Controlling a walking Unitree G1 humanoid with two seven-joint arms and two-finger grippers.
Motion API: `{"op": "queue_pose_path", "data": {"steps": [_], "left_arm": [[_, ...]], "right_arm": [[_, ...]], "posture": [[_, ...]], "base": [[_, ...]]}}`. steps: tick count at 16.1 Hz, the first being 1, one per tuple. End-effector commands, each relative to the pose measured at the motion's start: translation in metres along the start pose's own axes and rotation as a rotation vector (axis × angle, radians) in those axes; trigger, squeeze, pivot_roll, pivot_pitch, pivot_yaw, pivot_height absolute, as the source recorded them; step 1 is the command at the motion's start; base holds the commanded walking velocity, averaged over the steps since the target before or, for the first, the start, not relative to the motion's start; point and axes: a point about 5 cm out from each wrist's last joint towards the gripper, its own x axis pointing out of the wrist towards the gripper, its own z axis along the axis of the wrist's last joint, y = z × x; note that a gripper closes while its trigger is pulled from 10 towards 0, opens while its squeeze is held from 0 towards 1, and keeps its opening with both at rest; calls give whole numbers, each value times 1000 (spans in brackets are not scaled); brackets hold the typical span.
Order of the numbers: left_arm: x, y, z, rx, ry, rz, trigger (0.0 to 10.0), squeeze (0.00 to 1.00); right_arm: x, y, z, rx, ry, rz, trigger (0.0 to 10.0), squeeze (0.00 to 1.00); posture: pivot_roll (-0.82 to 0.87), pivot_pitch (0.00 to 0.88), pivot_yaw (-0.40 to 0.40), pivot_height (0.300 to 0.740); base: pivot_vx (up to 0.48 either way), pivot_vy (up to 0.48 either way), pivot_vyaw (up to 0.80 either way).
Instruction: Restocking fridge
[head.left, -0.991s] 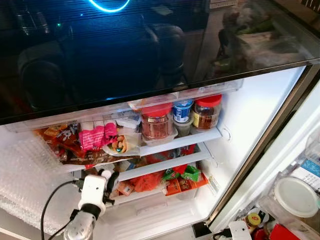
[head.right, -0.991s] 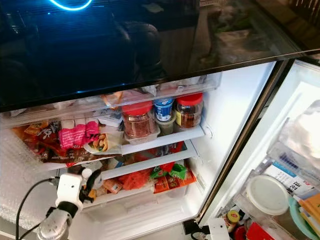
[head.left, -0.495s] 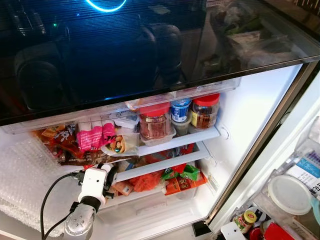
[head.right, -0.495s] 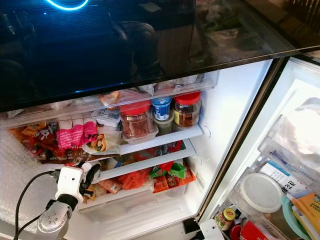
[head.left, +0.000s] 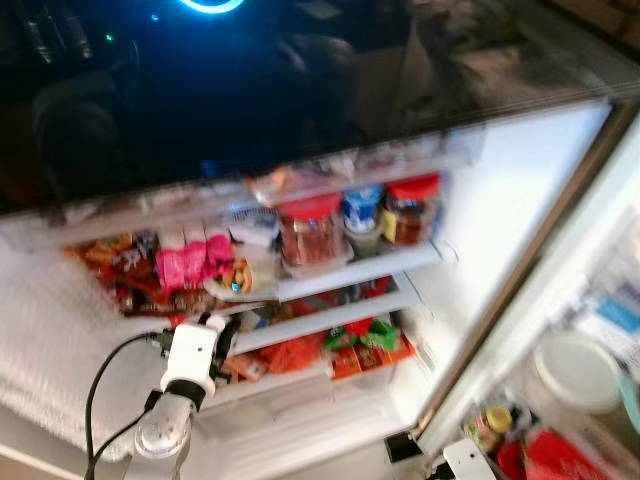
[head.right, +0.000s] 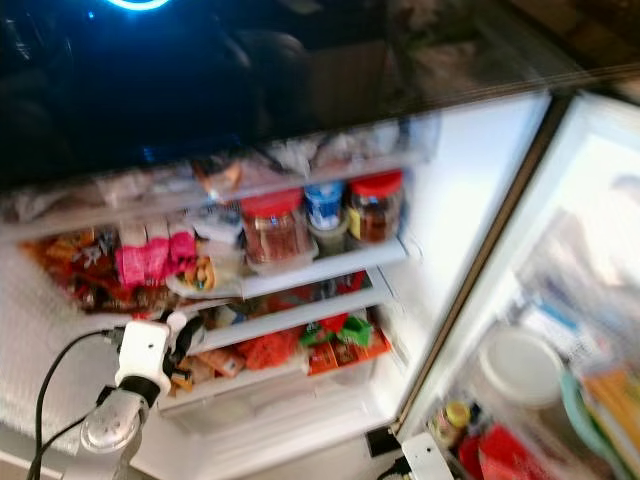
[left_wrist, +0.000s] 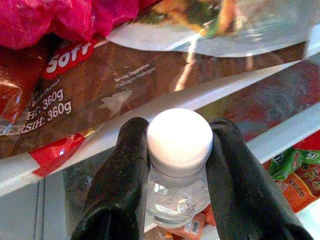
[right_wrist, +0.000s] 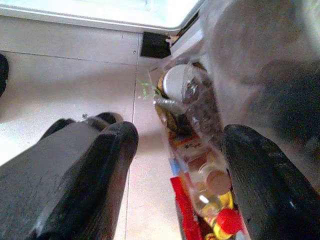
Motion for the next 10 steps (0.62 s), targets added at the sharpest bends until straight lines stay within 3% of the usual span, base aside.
{"op": "queue_pose_path", "data": {"steps": [1,8,10], "left_arm": [[3,-1,5,22,-14,-12,10000,0],[8,-2,8,40,-24,-13,10000,0],[12,-3,15,62,-49,-28,10000,0]], "right_arm": [[0,1,-3,15,10,4,10000,0],[0,0,-3,17,20,4,10000,0],[0,0,-2,24,3,18,10000,0]], "posture": [[39,27,16,672],[40,24,12,672],[41,25,11,652]], "base": [[0,0,0],[0,0,0],[0,0,0]]}}
